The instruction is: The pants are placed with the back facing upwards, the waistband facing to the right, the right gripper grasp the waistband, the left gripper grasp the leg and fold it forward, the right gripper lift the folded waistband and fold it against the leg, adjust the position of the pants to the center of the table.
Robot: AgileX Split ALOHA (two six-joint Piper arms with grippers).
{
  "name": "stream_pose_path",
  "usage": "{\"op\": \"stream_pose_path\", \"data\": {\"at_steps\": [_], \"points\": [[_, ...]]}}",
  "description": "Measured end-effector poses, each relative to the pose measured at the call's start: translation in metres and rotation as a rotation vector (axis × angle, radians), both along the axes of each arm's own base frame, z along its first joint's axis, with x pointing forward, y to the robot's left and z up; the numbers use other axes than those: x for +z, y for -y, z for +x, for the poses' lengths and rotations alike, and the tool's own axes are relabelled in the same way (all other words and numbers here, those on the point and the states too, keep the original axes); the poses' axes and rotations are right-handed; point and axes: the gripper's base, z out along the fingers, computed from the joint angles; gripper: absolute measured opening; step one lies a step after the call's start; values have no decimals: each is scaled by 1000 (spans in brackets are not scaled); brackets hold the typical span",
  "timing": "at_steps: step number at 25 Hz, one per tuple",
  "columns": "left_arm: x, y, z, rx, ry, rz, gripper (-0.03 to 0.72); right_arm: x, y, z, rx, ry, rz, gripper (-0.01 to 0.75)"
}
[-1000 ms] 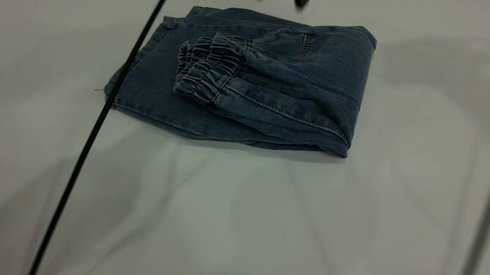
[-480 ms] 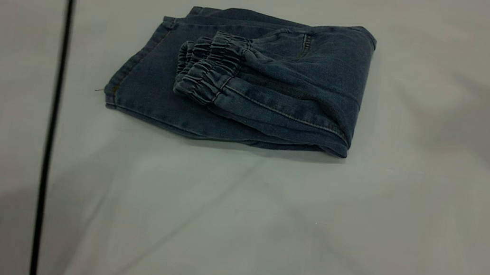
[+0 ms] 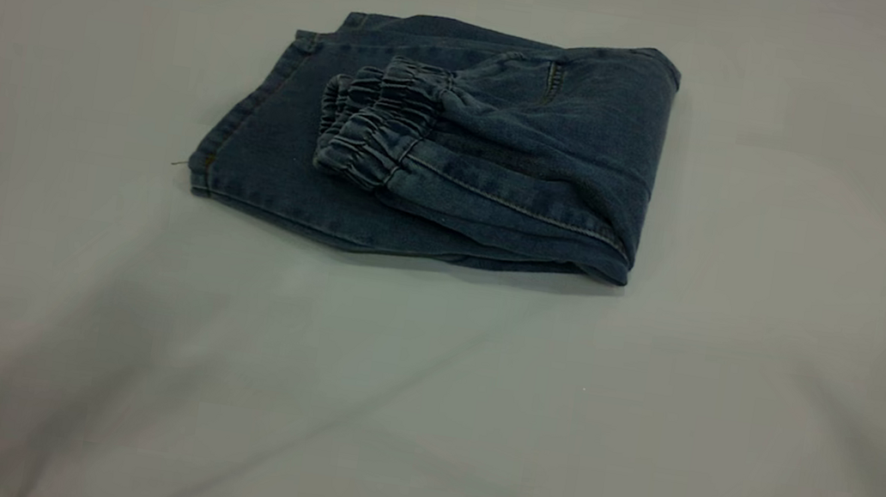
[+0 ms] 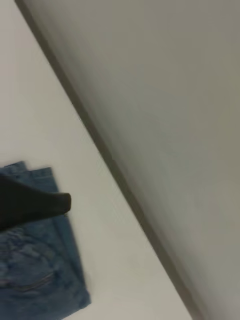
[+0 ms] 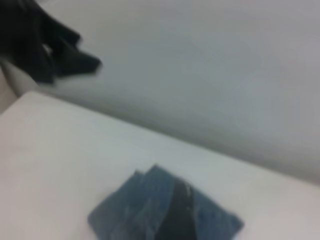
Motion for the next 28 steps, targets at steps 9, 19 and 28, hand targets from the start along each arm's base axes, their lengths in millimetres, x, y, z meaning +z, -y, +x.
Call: {"op": "stream_pose_path", "data": {"at_steps": [9, 19, 28], "points": [[-10, -49, -91, -14, -101, 16, 510, -67, 13, -78, 14, -35, 22, 591], [-80, -93, -171, -17, -256, 80, 510, -162, 26, -142, 18, -35, -23, 591], [-152, -121, -224, -16, -378, 128, 510, -236, 36, -160, -31, -55, -92, 591]]}}
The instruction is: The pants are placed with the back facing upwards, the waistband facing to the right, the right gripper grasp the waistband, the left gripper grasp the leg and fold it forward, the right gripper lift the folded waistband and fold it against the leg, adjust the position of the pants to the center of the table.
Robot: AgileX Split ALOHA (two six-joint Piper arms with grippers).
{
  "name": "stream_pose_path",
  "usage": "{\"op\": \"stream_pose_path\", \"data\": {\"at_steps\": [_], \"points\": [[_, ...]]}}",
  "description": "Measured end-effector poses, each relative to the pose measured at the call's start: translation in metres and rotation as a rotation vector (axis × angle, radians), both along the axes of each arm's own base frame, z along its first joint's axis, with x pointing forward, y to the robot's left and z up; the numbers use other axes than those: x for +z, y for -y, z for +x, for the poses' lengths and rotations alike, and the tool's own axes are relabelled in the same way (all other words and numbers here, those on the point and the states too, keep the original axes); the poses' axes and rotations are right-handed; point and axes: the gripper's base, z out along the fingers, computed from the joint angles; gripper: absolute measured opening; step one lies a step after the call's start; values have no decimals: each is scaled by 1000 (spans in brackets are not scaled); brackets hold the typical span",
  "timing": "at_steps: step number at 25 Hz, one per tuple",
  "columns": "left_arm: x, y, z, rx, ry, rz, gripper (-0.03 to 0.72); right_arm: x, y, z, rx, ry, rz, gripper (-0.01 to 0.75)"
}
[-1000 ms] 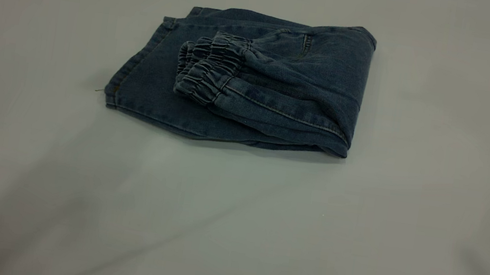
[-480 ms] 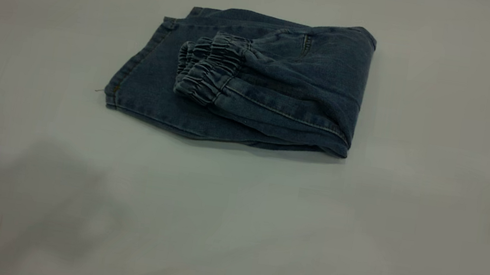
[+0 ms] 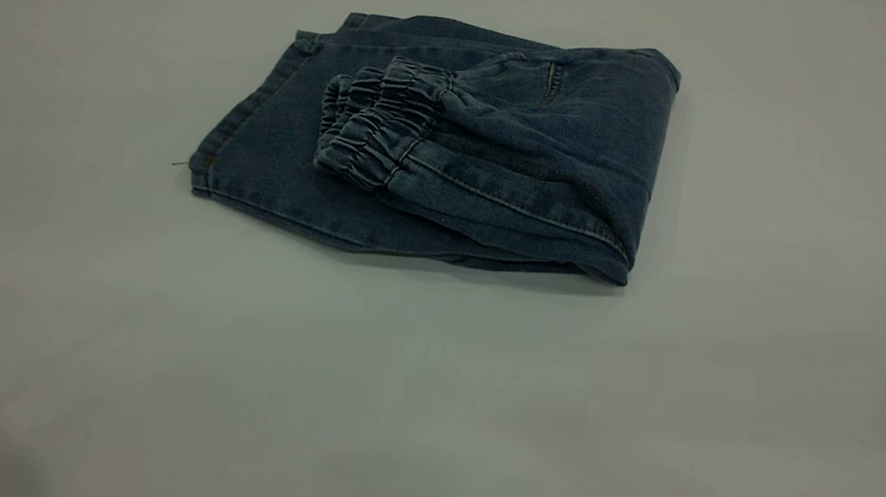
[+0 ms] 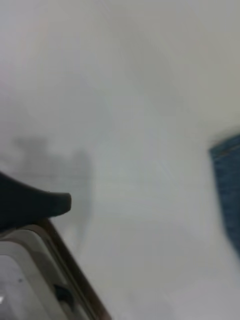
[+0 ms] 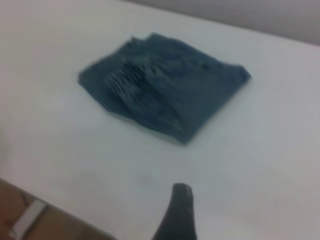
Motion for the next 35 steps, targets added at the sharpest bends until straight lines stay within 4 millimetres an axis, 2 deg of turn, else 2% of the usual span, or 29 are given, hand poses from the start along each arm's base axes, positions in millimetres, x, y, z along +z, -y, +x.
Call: {"op": "stream_pose_path", "data": {"at_steps": [3, 7, 11, 18, 24, 35], "points": [[-15, -9, -15, -6, -2, 5, 510, -20, 2, 0, -21, -13, -24, 591], [-24, -18, -32, -6, 35, -15, 510, -32, 3, -2, -30, 4, -3, 591], [-29, -23, -40, -7, 67, -32, 510, -33, 4, -8, -33, 51, 20, 591], [-38, -29, -52, 34, 156, -120, 510, -33, 4, -8, -33, 50, 19, 591], [-58, -37, -67, 50, 184, -174, 510, -33, 4, -8, -33, 49, 19, 591], [-54, -53, -97, 35, 400, -309, 510, -33, 3, -8, -30, 47, 23, 591]]}}
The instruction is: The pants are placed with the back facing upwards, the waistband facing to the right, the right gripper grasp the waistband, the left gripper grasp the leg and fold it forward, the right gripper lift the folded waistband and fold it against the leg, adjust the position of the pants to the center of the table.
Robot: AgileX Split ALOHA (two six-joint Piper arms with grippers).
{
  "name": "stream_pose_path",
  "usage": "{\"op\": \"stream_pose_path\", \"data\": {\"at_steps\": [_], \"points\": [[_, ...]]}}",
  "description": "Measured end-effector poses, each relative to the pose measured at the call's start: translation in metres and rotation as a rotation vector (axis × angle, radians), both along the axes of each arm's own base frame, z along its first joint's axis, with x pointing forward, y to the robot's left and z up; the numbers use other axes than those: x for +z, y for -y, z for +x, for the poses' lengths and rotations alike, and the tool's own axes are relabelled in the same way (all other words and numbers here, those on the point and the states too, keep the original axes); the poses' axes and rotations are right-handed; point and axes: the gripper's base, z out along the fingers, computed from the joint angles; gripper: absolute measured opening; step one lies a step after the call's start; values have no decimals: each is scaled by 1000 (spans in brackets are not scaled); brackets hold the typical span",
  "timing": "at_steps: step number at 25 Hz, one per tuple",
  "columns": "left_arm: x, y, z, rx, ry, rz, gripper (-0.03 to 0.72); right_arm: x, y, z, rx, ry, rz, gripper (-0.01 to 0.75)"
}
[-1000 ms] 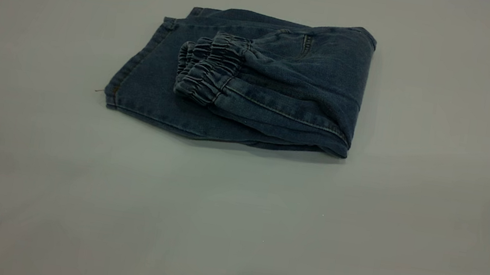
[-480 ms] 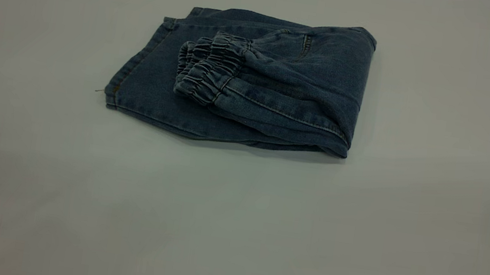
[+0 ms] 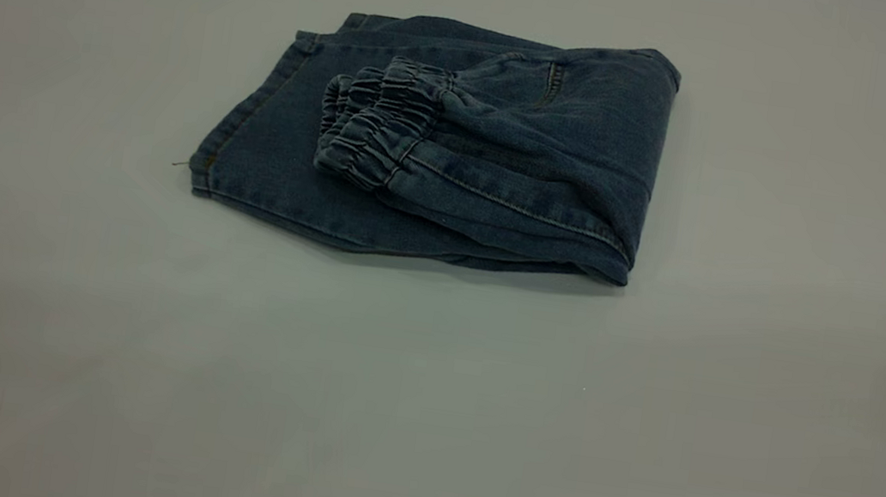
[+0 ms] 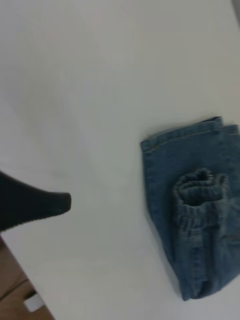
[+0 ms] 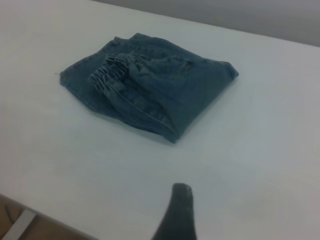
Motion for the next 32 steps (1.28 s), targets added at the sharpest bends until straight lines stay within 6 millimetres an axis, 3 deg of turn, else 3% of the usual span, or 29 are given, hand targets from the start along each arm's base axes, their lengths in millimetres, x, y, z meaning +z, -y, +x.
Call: {"op": "stream_pose_path", "data": {"at_steps": [18, 32], "points": [[0, -2, -4, 8, 27, -15, 510, 0, 0, 0, 1, -1, 0, 591], [0, -4, -14, 462, 83, -23, 510, 0, -2, 3, -129, -2, 2, 591]]}}
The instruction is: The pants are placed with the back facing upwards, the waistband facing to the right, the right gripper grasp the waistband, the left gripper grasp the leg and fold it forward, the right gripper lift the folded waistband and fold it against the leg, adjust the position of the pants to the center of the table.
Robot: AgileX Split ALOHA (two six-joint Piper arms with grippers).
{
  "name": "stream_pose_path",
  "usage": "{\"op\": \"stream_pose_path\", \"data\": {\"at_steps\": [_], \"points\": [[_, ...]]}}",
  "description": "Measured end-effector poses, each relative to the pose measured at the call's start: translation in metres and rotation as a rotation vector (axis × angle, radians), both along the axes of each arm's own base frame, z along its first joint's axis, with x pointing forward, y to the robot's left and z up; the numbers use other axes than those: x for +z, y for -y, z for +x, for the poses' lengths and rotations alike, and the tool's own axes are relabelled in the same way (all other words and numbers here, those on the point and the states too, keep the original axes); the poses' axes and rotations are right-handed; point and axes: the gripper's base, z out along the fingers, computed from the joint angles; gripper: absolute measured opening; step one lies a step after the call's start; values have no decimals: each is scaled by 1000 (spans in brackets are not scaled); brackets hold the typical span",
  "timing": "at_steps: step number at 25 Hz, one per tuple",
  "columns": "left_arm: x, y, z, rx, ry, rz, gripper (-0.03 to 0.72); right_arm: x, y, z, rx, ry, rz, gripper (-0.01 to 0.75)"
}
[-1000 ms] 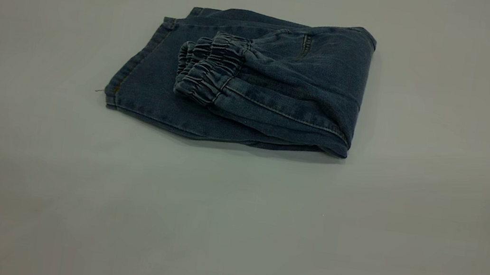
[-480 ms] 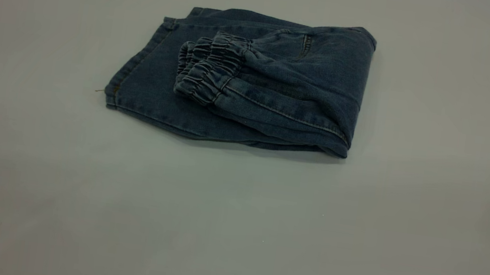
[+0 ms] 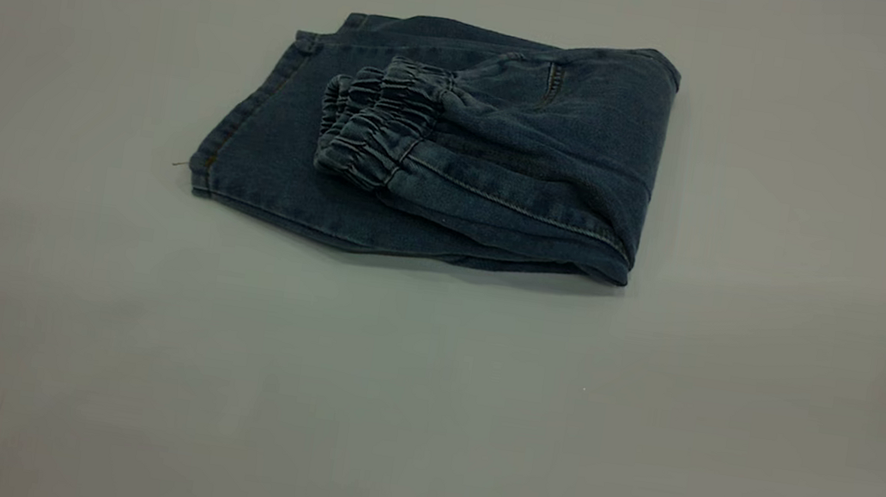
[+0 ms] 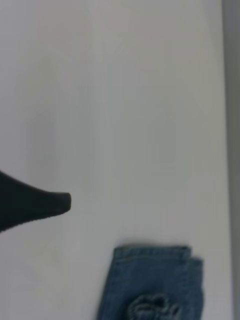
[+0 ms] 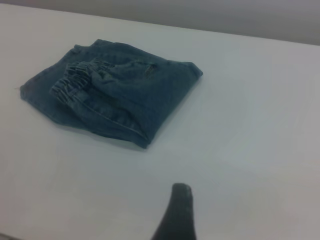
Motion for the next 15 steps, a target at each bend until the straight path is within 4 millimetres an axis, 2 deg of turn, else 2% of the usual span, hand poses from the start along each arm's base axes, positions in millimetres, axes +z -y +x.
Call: {"op": "stream_pose_path", "data": {"at_steps": [15], "points": [[0, 0, 0, 5, -1, 0, 509, 0, 0, 0, 1, 1, -3, 591]]}}
